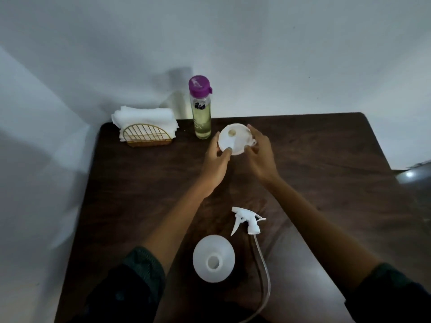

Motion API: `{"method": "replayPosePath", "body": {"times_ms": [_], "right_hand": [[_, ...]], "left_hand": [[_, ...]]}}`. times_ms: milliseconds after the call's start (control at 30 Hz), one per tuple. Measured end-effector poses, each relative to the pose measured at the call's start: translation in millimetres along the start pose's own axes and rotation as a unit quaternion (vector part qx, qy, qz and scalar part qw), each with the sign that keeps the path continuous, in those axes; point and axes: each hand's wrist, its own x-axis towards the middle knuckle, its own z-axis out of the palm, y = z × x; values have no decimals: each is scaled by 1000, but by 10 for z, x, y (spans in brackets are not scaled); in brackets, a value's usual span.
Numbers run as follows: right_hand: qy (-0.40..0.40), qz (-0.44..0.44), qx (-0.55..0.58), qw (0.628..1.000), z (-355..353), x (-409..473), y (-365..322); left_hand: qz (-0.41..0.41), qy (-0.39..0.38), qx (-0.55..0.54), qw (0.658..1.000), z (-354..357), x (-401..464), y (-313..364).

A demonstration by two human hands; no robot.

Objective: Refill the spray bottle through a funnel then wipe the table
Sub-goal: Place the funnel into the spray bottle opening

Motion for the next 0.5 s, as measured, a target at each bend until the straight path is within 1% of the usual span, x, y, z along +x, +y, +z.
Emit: {"method": "replayPosePath", "body": {"times_ms": [167, 333, 400, 500], "right_hand": [[42, -45, 33, 998, -140, -569, -354], [74, -81, 44, 993, -288, -1111, -601], [76, -89, 53, 992, -329, -1311, -649], [55, -89, 73, 992, -375, -1557, -676]], "left_hand": [[53, 5, -6, 999, -129, -766, 162], [87, -17, -13, 996, -247, -1534, 177], [94, -16, -31, 995, -282, -1804, 153], [79, -1, -78, 994, -324, -2140, 74]]}}
